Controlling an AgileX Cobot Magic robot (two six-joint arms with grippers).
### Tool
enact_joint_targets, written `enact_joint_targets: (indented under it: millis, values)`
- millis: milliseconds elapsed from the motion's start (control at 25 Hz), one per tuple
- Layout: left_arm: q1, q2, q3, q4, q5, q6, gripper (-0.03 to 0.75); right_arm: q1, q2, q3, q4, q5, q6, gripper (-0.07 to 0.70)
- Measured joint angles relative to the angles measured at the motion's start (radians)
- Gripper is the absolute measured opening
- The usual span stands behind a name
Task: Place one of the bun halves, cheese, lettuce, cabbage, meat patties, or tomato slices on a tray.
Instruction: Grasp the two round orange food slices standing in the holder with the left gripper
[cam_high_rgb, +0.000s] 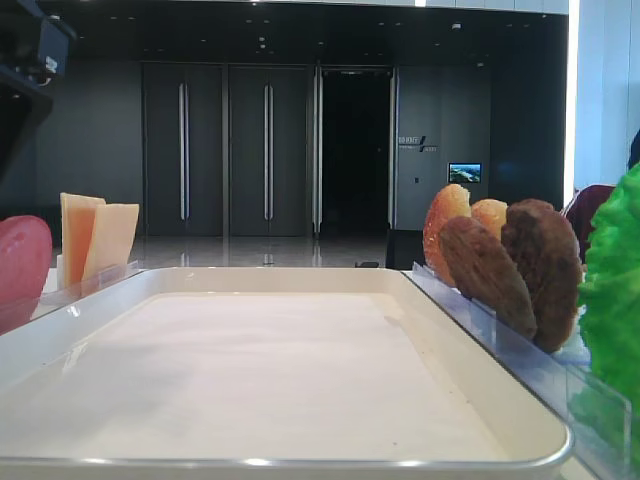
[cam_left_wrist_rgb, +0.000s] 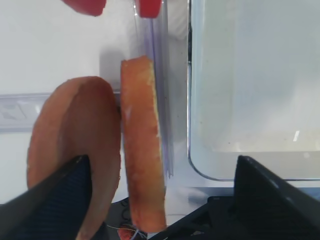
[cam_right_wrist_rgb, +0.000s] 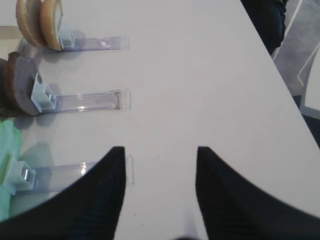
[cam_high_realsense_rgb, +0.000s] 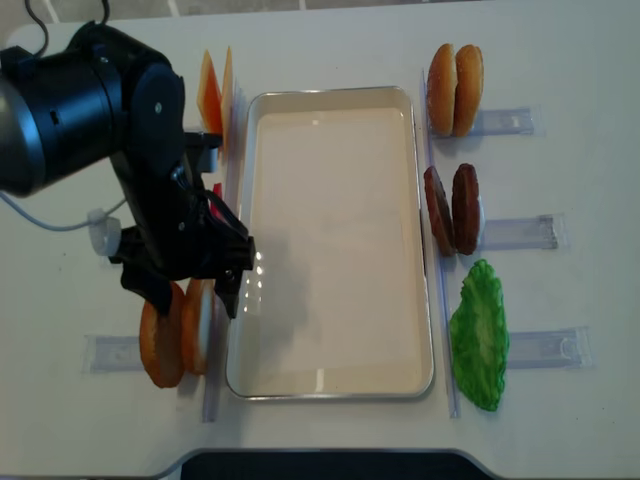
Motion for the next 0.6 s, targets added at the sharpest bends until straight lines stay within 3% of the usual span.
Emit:
enact_joint_targets:
  millis: [160,480,600]
  values:
    - [0.0,0.017,0.0,0.005,-0.001,0.0,0.643,0.0,0.0,0.0,0.0,0.0,0.0,0.345]
    - [0.0,0.035,0.0,0.025,-0.002,0.0,0.274,0.0,0.0,0.0,0.0,0.0,0.0,0.345]
    - [0.0,0.036,0.0,0.028,-0.002,0.0,0.181,0.0,0.0,0.0,0.0,0.0,0.0,0.345]
